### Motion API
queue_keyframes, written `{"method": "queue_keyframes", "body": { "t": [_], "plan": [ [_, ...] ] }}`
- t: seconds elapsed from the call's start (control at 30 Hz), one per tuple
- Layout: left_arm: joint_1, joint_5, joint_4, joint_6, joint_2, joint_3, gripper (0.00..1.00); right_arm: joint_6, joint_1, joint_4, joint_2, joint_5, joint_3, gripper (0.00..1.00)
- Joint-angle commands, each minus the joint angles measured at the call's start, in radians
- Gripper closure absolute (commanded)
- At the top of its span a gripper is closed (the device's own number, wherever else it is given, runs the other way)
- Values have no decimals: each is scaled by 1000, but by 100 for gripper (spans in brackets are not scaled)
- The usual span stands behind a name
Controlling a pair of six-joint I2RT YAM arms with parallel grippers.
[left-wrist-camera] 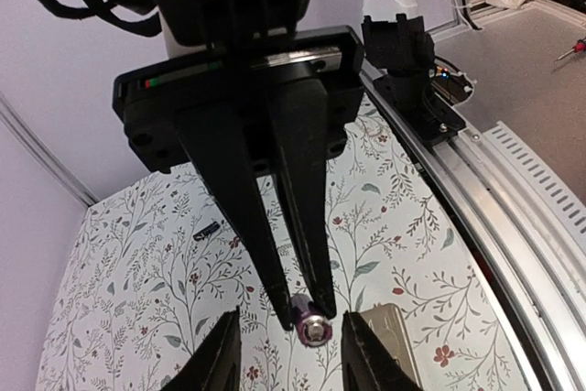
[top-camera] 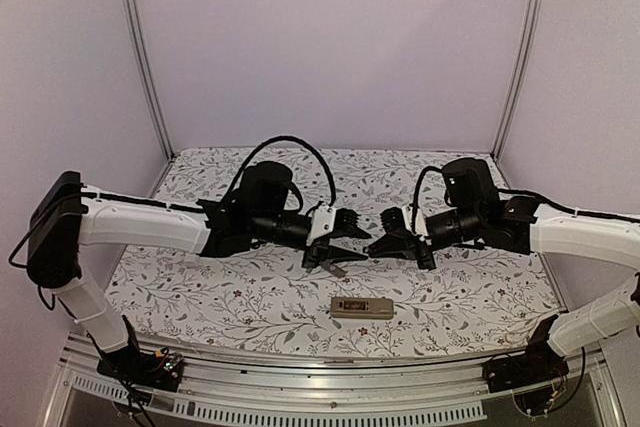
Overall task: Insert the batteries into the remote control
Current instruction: Pass from the right arm to the left
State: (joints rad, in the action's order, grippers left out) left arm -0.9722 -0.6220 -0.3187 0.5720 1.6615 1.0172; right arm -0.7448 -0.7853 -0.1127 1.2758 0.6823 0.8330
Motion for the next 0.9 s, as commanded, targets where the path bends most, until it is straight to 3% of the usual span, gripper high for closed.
{"method": "queue_keyframes", "body": {
  "t": [0.0,0.1,0.5,0.87],
  "plan": [
    [-12,-10,111,21,22,36,67,5,-4,-28,21,-18,29,100],
    [-13,-2,103,19,20,36,75,7,-3,-26,29,-22,35,100],
    [-14,12,41,-21,-14,6,71,38,-3,-34,58,-60,42,100],
    [-4,28,85,-12,-18,0,75,60,-4,-37,64,-64,48,100]
  ]
}}
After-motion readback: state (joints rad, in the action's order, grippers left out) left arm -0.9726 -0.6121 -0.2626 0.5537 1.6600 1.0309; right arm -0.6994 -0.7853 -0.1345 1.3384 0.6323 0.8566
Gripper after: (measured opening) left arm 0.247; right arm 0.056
